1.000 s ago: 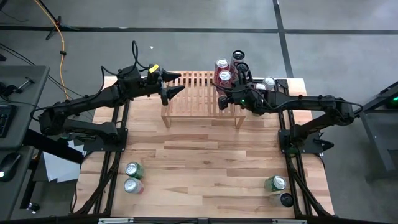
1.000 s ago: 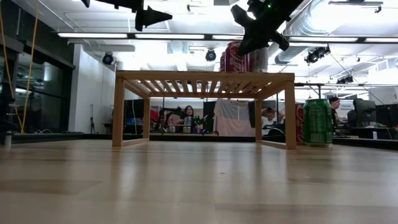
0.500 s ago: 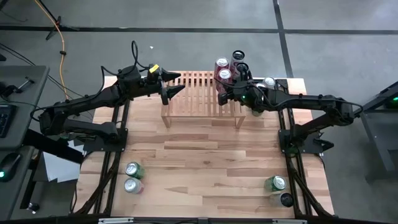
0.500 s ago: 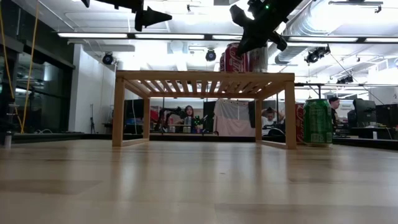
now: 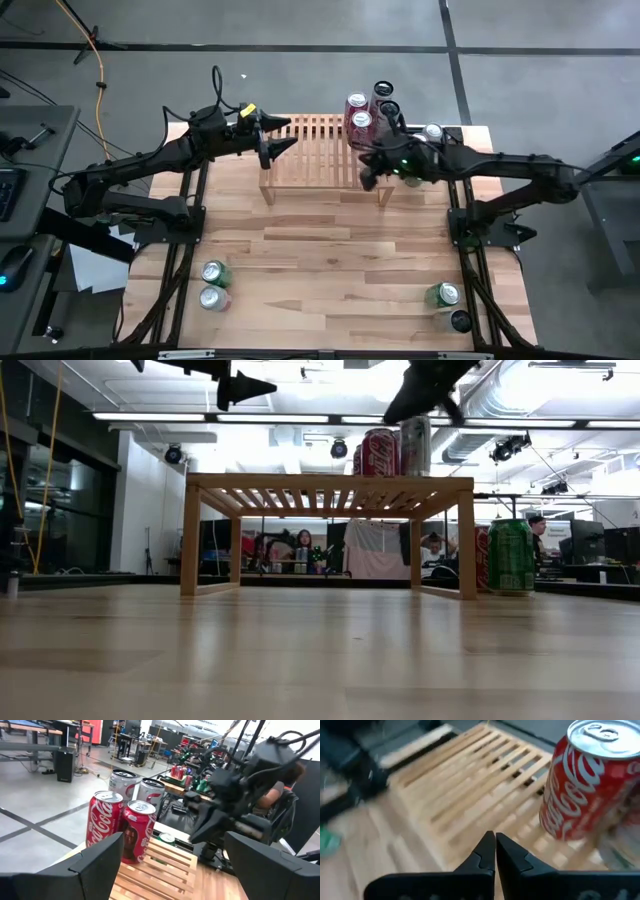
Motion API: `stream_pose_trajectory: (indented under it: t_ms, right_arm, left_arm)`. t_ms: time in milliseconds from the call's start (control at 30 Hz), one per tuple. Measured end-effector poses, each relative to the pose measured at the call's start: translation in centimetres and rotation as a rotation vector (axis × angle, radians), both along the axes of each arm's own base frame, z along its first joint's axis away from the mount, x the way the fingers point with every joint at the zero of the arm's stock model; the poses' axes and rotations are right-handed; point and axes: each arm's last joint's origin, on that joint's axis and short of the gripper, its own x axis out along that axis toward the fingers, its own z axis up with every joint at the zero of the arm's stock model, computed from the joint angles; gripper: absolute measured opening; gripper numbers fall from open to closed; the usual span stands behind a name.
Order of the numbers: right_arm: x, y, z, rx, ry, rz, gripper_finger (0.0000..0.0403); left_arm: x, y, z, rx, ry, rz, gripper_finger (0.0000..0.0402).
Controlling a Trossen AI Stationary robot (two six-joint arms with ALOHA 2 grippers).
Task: Place canned beverage on shelf
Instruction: Put the red white soda can on the shelf aligned with the other red white soda cans
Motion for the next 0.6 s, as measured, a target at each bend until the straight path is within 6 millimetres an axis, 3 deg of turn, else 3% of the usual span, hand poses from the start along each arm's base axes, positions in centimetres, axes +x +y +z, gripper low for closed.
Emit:
stream_pose_trajectory:
  t_ms: [267, 433, 600]
  right_arm:
    - [-4.6, 1.9, 3.4, -0.032, 0.108, 0.098, 0.0]
    - [-7.0, 1.5, 2.9, 0.036, 0.233, 0.025, 0.0013]
    - [-8.2, -0.1, 1.5, 0.062, 0.358, -0.1, 0.009]
  left_arm:
    - [0.0, 0.0, 0.0, -0.025, -0.008, -0.002, 0.0337]
    - [0.0, 0.0, 0.0, -0.037, -0.012, -0.004, 0.0337]
    - [0.0, 0.0, 0.0, -0.044, -0.013, 0.002, 0.0337]
